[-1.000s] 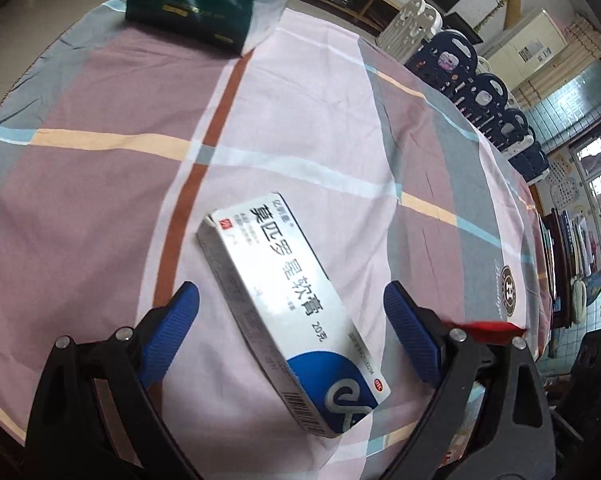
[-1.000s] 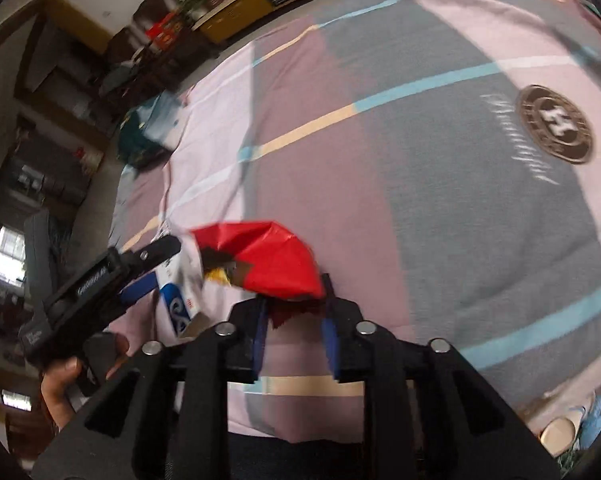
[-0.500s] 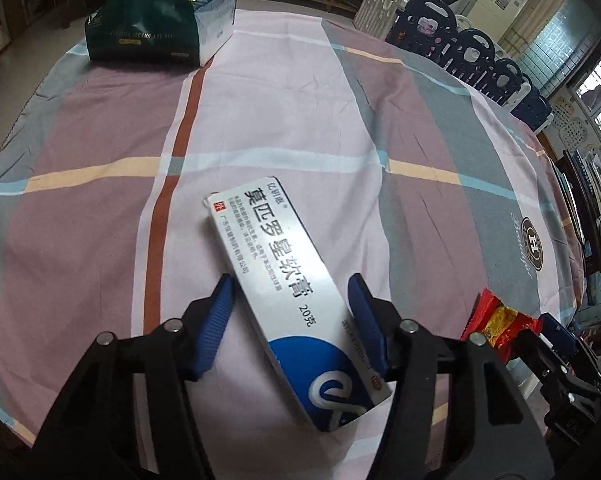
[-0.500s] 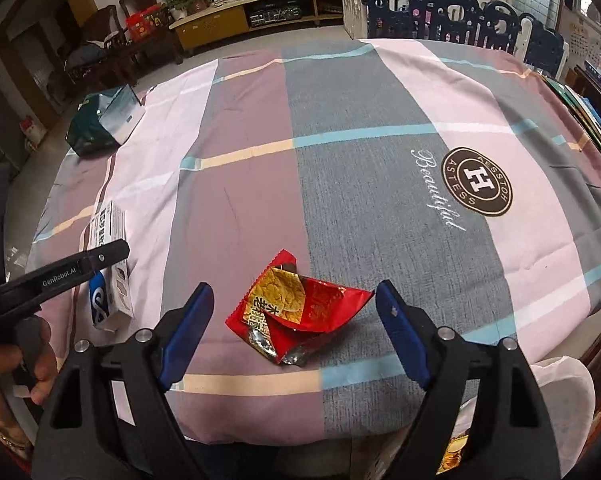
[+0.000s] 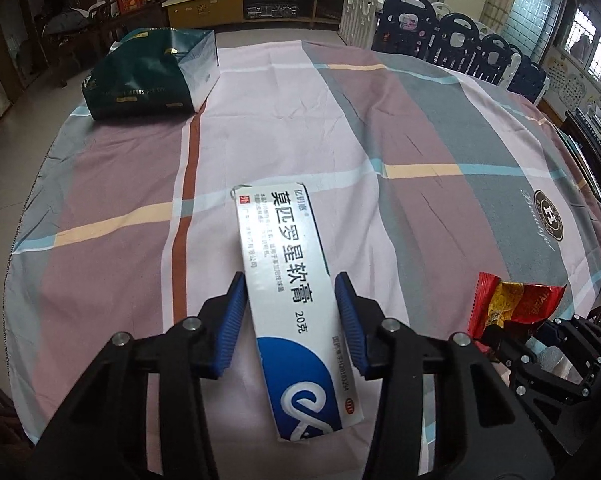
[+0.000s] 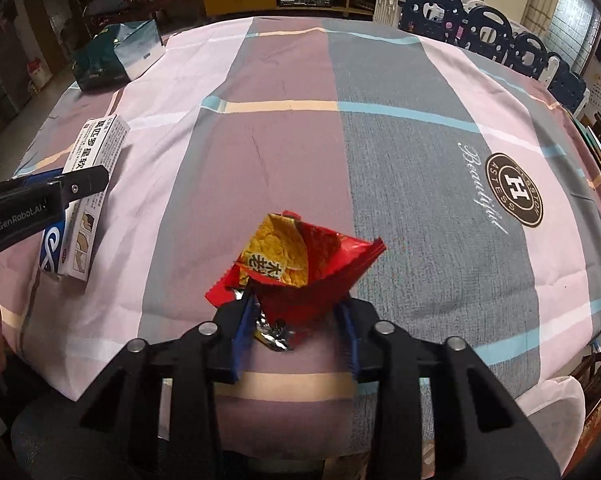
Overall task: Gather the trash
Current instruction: 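Carry the box to the wastebasket and drop it with the left tool while the right drops the wrapper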
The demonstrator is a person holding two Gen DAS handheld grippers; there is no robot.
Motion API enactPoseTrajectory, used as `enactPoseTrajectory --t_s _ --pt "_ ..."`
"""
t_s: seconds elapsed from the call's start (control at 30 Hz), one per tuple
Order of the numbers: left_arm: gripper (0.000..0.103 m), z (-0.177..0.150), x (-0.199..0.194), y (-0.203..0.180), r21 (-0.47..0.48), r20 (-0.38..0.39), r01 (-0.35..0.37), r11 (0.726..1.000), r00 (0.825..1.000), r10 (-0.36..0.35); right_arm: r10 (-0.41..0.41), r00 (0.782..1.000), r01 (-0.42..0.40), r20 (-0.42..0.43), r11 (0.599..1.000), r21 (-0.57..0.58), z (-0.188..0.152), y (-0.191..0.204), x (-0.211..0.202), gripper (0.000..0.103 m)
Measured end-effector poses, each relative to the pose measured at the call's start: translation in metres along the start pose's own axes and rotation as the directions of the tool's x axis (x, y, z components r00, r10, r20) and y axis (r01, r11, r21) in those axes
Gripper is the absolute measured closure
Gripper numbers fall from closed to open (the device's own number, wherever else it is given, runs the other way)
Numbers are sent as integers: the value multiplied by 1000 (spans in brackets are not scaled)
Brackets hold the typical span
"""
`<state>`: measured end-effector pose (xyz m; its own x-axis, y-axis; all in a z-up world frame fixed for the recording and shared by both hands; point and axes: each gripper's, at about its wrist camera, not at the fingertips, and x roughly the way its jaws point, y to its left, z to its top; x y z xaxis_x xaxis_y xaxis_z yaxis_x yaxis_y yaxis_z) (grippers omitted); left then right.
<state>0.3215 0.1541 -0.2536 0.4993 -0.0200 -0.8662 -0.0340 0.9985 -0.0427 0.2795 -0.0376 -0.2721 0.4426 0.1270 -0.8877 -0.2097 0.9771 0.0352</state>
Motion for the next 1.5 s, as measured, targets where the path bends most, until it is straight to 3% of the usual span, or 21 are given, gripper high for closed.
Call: enactPoseTrajectory --t_s 0.07,0.33,0.53,0.63,0.77,1.03,1.27,1.4,1.5 --pt "58 0 -3 1 -4 14 -1 1000 1000 1 23 1000 -23 1 1000 18 0 -2 -1 74" --pt "58 3 -25 1 0 108 -10 1000 994 10 49 994 -58 97 994 89 10 -14 -42 76" --pt "58 -5 -81 -11 7 246 -94 996 965 89 59 974 -83 220 991 106 13 -23 -111 76" --pt "58 -12 -119 -24 7 297 -94 996 951 88 53 960 -84 273 991 103 4 -32 -151 76" --pt "58 -26 -172 -45 9 338 -44 999 940 38 30 942 -74 334 990 119 -15 -49 -197 76" --pt "58 -55 -265 -98 89 450 -27 996 893 -17 -25 907 -51 421 985 168 -62 -92 -272 75" --pt "58 -82 -319 -148 160 506 9 987 858 -90 -76 870 -25 488 980 199 -102 -122 -331 75" --pt "58 -105 -331 -181 220 494 49 974 855 -155 -102 865 2 492 980 200 -127 -133 -348 75" --pt "58 -119 -332 -206 300 425 138 944 867 -262 -125 871 26 475 978 209 -149 -144 -352 75"
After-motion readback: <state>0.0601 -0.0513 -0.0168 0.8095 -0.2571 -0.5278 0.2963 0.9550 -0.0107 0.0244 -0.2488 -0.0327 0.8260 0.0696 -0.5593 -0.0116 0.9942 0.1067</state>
